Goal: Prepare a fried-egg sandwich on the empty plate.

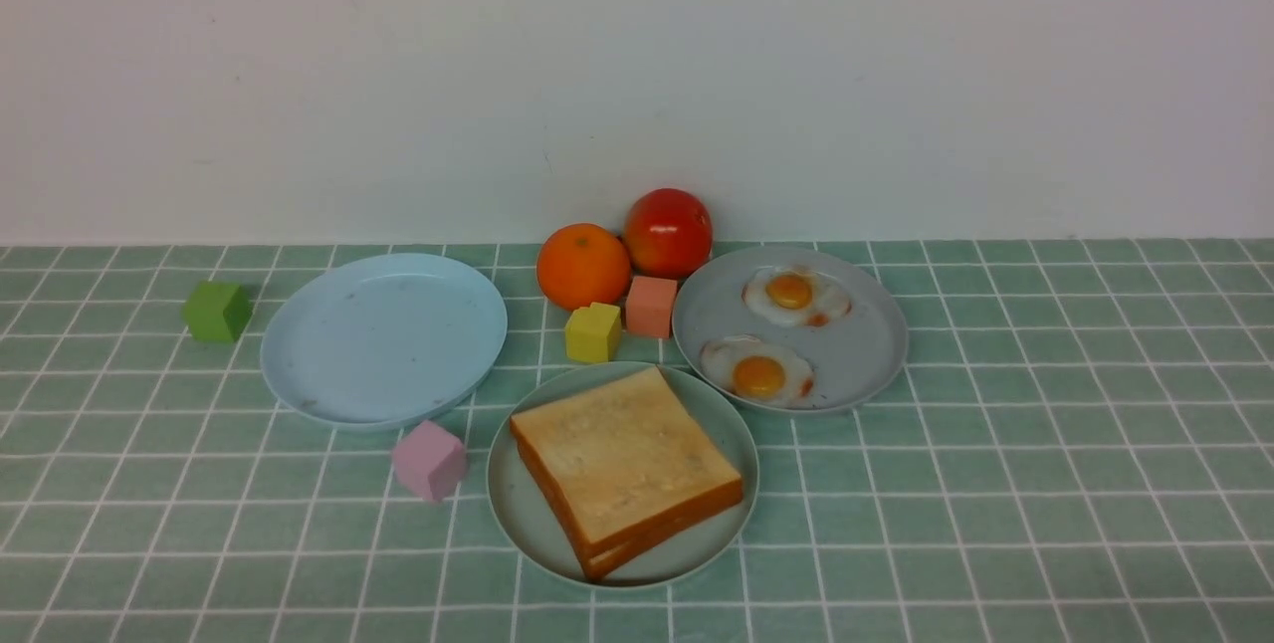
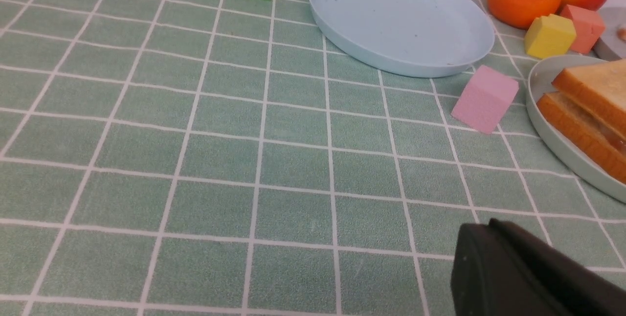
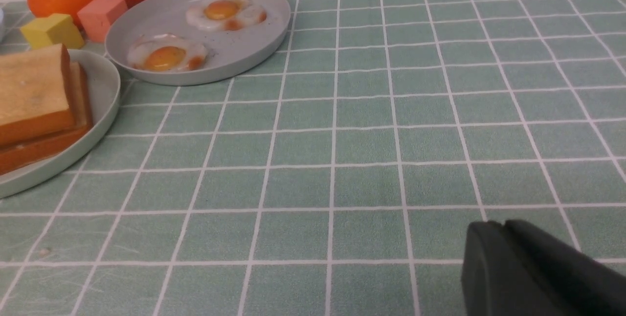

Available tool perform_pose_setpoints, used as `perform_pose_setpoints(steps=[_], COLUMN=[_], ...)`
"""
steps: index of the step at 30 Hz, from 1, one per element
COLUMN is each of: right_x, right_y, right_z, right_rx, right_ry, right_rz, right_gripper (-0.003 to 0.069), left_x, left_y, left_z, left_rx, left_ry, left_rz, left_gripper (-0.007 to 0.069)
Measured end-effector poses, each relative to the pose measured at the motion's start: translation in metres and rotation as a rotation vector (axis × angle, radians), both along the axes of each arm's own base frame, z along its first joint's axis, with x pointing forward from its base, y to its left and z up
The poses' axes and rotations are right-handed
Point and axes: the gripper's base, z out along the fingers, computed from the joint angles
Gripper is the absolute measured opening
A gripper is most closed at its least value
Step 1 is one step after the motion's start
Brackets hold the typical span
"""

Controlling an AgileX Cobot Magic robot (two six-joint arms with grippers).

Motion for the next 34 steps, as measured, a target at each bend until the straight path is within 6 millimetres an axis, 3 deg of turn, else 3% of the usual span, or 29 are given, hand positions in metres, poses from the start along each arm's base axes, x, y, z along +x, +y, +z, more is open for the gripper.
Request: perform_pose_setpoints(steps=[34], right_x=[0.0], right_y=[0.0], right_z=[0.0], right_rx=[0.0], right_ry=[0.0], right_rz=[0.0], right_gripper=[0.0096], left_x=[0.0], left_y=[0.0], left_z=[0.0], left_rx=[0.0], left_ry=[0.0], left_rz=[0.0], left_gripper=[0.0011])
